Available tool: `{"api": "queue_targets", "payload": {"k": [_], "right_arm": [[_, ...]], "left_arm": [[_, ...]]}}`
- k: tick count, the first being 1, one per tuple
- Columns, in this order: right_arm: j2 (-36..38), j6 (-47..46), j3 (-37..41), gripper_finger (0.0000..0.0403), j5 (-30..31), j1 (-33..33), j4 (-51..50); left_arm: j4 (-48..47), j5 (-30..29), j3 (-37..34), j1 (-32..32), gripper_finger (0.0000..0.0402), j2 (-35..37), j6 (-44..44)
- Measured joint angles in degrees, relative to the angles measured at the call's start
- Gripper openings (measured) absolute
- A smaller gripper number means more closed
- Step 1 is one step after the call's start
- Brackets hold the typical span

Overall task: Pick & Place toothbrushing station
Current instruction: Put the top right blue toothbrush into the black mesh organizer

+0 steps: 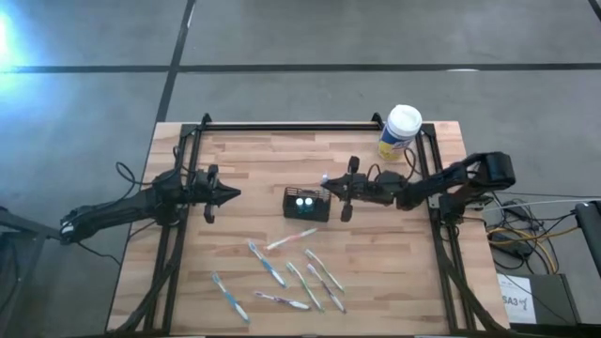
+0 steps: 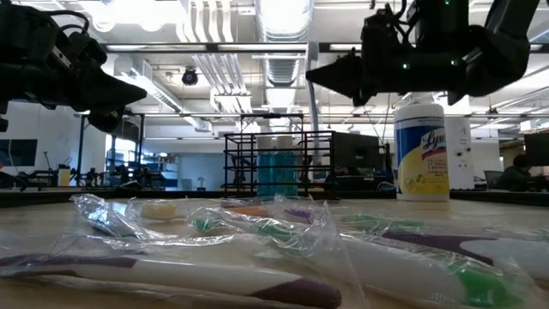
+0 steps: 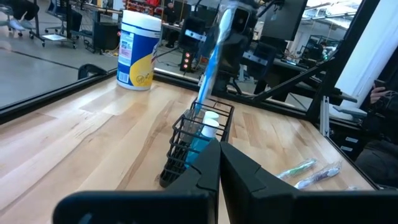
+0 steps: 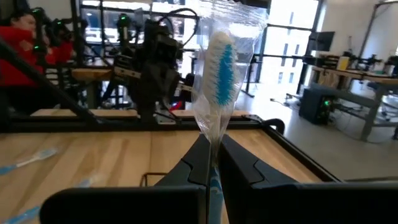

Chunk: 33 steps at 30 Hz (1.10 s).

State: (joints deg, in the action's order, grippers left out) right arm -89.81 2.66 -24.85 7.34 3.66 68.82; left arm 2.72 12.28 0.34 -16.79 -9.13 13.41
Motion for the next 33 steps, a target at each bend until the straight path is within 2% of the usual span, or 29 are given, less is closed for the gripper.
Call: {"api": "queue_targets", "payload": {"k": [17,28,33], "right_arm": [[-17.0,-4.88,2.31,0.0013,1.43,-0.04,17.74],[-17.35,-5.63,4.77,0.0014,1.61,-0.42,20.02],[-16.67,-7.53,5.53,0.005,1.35,-0.43,18.85]], "left_arm": [[-0.11,-0.01,0.0,0.02,0.0012,0.0,-0.09],[-0.14,-0.01,0.0,0.01,0.0012,-0.11,-0.13],[-0.13,-0.01,0.0,-0.01,0.0012,-0.11,-0.07]]}}
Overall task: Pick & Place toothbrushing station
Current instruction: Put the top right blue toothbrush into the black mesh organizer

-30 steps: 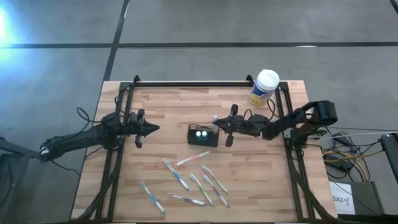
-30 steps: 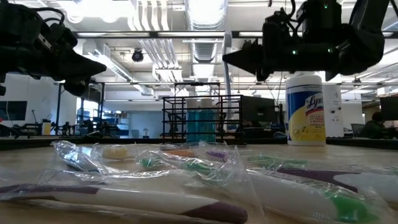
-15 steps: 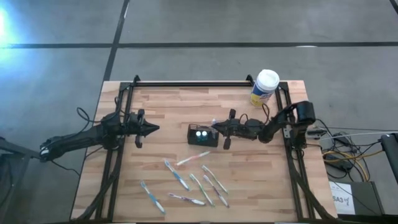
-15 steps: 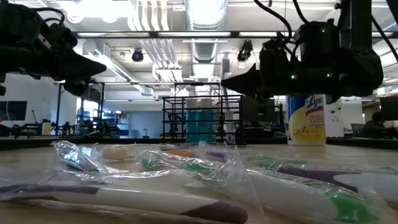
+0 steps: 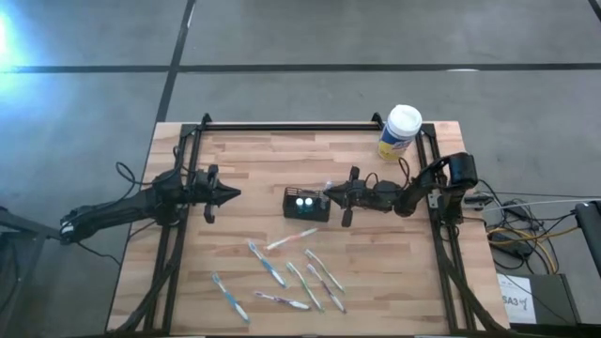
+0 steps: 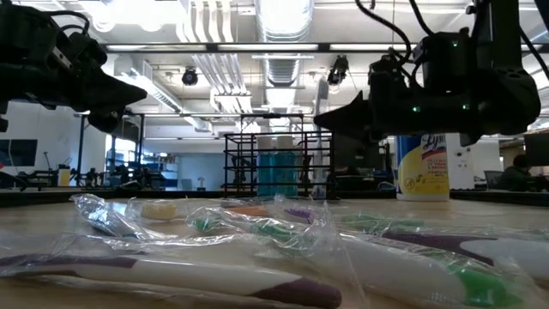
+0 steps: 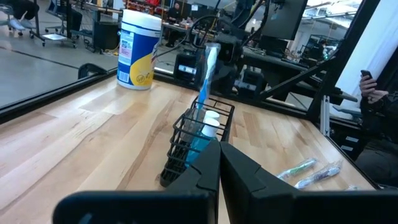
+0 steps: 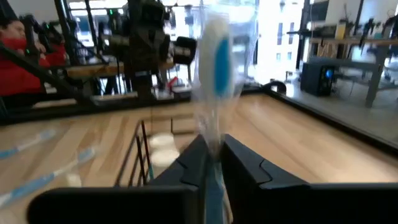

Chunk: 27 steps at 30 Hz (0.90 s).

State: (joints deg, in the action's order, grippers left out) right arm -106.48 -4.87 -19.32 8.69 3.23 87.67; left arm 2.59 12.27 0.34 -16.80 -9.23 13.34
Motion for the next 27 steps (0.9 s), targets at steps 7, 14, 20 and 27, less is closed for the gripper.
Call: {"api": "queue_targets", "payload": {"k": [7,14,20,27], "right_arm": [[1.79,-1.59,0.22,0.0126,-0.14,-0.07,-0.08],[7.92,-1.14,0.19,0.0172,-0.11,-0.07,-8.08],[20.28,-0.59,-1.21,0.0187,-0.09,-0.41,-22.71],[39.26,-1.09,-12.86,0.0181,1.59,-3.87,-70.75]], "left_arm": [[0.0,0.0,0.0,0.02,0.0012,-0.04,0.07],[0.02,0.02,0.0,0.02,0.0012,-0.04,0.09],[0.03,0.01,0.0,0.01,0.0012,-0.04,0.15],[0.04,0.02,0.0,0.0,0.0012,-0.04,0.15]]}}
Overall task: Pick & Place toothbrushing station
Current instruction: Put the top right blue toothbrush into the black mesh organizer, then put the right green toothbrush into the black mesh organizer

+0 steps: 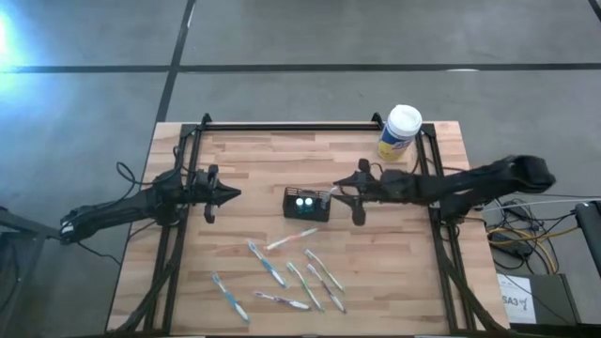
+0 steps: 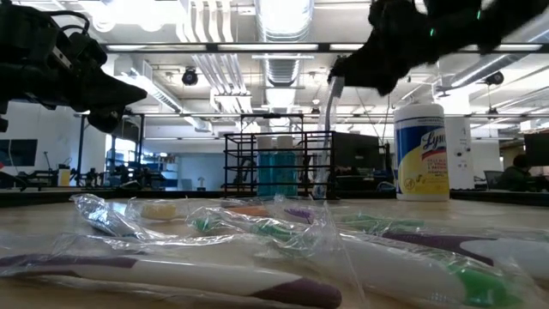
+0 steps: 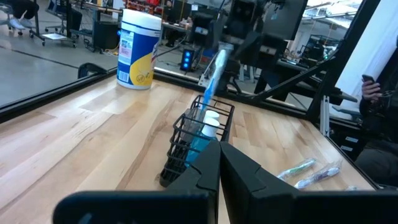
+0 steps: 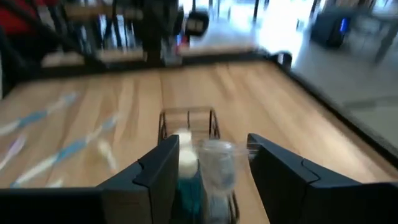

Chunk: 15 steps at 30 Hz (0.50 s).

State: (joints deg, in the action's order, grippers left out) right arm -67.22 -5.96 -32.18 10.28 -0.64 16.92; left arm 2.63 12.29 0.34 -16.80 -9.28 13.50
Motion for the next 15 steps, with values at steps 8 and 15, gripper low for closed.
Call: {"api": "queue_targets", "payload": {"k": [8,15], "right_arm": [[2.7,-11.08,-16.41,0.017,2.81,-10.01,-37.14],[-2.11,-17.19,-21.07,0.0162,2.94,-16.91,-37.77]], "left_arm": [[0.0,0.0,0.0,0.0,0.0012,-0.01,-0.15],[0.0,-0.01,0.0,0.0,0.0012,-0.07,-0.22]]}}
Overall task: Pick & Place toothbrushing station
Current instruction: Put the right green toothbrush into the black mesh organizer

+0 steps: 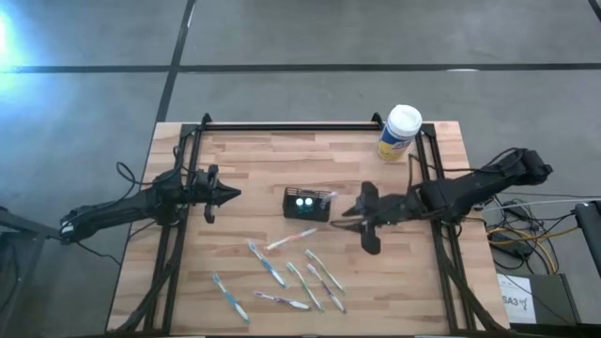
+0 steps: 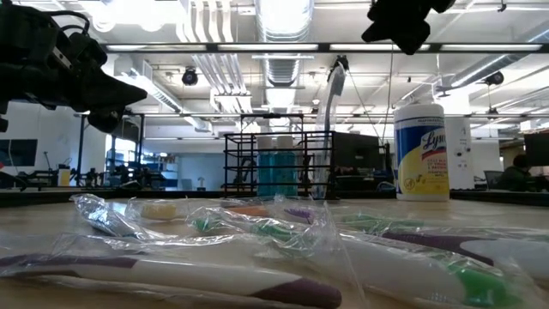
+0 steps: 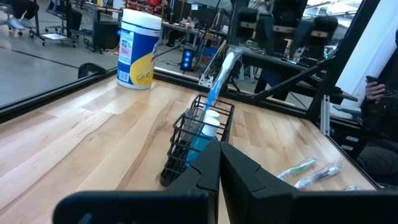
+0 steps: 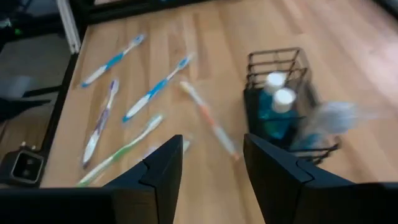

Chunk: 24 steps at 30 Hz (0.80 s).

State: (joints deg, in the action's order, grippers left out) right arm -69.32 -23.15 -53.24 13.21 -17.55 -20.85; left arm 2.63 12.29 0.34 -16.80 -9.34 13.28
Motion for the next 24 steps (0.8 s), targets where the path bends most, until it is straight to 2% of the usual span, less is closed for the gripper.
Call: {"api": "queue_targets", "payload": {"k": [7,15,19,24], "right_arm": [[-11.03,-8.27,-3.24,0.0161,-0.49,-2.87,0.17],[-28.48,-20.44,-10.74,0.0164,-3.68,-3.33,-1.46],[-36.61,-20.78,-17.41,0.0164,-6.51,-3.29,-6.67],[-44.34,-18.36,-25.21,0.0167,-7.07,-3.07,-13.93]], "left_arm": [[0.0,-0.1,0.0,0.0,0.0012,-0.02,0.13],[-0.04,-0.23,0.0,0.0,0.0012,-0.02,0.35],[-0.04,-0.23,0.0,0.0,0.0012,-0.02,0.37],[-0.04,-0.23,0.0,0.0,0.0012,-0.02,0.39]]}}
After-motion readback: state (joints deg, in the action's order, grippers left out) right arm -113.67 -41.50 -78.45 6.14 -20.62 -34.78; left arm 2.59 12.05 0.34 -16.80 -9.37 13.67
